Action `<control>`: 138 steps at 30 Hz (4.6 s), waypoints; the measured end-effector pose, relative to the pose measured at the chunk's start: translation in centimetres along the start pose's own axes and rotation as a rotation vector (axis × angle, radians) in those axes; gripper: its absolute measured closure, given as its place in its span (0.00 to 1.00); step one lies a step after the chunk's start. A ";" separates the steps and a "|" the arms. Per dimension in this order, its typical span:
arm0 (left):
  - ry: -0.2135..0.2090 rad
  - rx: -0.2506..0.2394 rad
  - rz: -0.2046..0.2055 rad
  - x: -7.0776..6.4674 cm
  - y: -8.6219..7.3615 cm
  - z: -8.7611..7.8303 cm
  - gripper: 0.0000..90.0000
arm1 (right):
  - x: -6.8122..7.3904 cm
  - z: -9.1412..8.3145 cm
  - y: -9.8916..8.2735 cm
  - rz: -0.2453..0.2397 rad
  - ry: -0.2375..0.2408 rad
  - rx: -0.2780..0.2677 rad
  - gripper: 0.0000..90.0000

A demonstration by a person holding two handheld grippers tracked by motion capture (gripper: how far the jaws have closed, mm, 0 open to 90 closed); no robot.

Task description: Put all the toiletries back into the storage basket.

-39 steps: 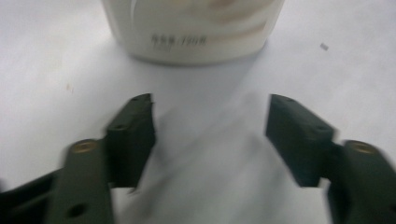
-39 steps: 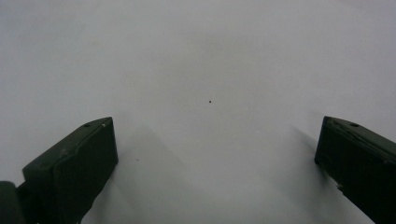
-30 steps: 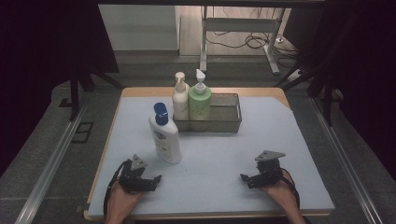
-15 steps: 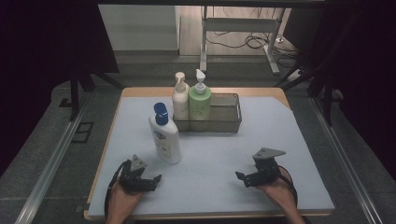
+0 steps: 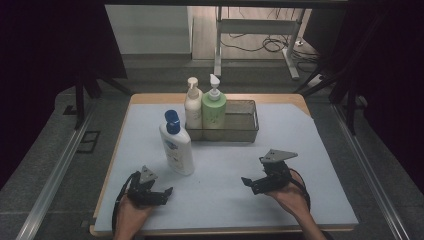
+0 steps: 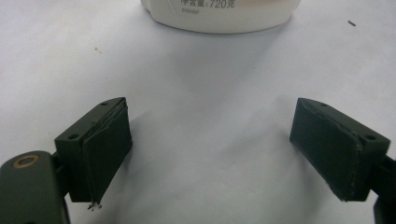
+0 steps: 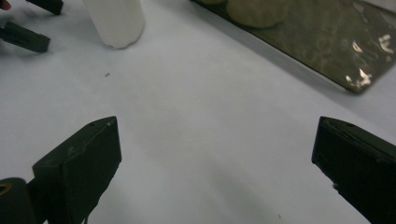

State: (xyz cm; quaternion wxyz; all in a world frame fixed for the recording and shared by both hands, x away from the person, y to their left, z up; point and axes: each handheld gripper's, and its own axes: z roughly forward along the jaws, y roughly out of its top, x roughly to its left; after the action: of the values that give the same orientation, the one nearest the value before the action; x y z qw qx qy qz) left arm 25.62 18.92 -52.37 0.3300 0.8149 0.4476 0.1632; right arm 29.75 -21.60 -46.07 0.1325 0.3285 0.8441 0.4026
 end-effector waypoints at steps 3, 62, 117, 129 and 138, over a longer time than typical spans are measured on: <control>0.000 0.001 0.001 0.0 0.0 0.0 0.14 | 0.4 0.4 0.9 -0.010 0.013 -0.005 0.01; -0.003 0.000 -0.003 0.1 0.0 0.0 0.14 | 8.9 10.0 14.1 -0.107 0.124 -0.114 0.16; -0.001 -0.002 -0.005 0.1 0.0 0.0 0.14 | 8.4 7.8 15.1 -0.095 0.085 -0.095 0.44; -0.001 -0.002 -0.005 0.1 0.0 0.0 0.14 | 5.8 5.3 14.2 -0.066 0.063 -0.096 0.45; -0.004 -0.002 -0.006 0.1 0.0 0.0 0.14 | 4.1 3.0 14.0 -0.045 0.035 -0.094 0.45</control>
State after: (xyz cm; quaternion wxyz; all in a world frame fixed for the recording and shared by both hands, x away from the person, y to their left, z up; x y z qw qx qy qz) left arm 25.68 18.98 -52.37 0.3322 0.8136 0.4493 0.1608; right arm 34.41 -10.70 -37.09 0.1419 0.2956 0.8337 0.4444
